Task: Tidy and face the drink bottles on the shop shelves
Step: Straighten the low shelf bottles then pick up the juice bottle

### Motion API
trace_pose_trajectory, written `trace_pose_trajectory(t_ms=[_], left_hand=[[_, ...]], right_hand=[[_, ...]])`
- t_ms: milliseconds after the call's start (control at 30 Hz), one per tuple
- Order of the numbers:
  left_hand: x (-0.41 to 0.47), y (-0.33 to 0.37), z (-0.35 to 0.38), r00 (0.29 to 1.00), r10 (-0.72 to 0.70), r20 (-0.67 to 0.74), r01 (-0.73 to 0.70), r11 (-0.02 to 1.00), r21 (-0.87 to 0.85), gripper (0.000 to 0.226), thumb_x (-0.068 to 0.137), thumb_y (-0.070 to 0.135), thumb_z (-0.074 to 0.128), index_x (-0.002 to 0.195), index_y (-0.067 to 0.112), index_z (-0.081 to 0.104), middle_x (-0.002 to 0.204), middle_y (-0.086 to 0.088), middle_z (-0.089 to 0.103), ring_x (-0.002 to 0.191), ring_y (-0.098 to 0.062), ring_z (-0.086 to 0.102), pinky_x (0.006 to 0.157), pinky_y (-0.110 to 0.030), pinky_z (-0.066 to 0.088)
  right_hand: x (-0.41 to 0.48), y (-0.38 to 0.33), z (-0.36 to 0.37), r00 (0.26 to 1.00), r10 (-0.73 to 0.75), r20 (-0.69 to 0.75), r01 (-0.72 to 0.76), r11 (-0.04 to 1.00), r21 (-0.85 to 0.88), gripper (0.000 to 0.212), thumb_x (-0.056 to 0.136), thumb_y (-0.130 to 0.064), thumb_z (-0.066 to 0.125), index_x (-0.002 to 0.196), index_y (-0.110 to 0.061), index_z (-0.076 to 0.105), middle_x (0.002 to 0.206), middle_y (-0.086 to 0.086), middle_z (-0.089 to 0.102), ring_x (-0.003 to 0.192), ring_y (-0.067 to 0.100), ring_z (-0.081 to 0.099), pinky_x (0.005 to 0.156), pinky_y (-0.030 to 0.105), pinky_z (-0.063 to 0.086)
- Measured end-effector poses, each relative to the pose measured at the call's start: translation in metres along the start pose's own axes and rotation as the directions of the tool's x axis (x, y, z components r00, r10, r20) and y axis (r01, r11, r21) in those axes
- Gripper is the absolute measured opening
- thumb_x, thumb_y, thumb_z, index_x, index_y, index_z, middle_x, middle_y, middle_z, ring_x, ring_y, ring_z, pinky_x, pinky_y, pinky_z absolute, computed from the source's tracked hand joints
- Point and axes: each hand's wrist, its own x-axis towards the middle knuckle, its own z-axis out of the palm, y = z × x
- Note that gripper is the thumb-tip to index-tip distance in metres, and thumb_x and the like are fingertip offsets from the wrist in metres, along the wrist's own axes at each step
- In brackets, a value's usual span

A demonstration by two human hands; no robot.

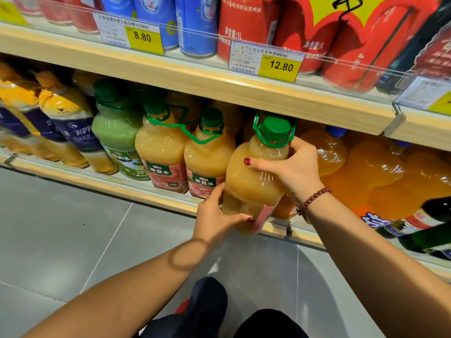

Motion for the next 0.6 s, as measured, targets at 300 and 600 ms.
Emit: trace_pose_trajectory(t_ms=[300,600], left_hand=[[0.025,-0.004,0.028,0.955,-0.145,-0.260,0.189,0.970,0.153,0.068,0.053,0.033,0.091,0.109,0.018,0.057,0.095,0.004,0.069,0.090,-0.014,0.064,0.081,-0.030,0.053],[0.034,-0.011,0.037,0.935,-0.152,-0.320,0.245,0.930,0.274,0.057,0.061,0.040,0.086,0.102,0.007,0.066,0.086,-0.004,0.067,0.079,-0.019,0.058,0.071,-0.024,0.040]], right_hand=[[0.026,-0.002,0.005,1.000,-0.010,-0.005,0.008,0.971,-0.240,0.057,0.045,-0.049,0.088,0.077,-0.015,0.054,0.094,0.006,0.063,0.092,0.021,0.060,0.078,0.043,0.056],[0.037,0.006,0.006,0.996,0.087,-0.006,-0.085,0.961,-0.262,0.053,0.053,-0.046,0.088,0.062,-0.014,0.046,0.068,-0.002,0.046,0.079,0.019,0.054,0.067,0.036,0.049]])
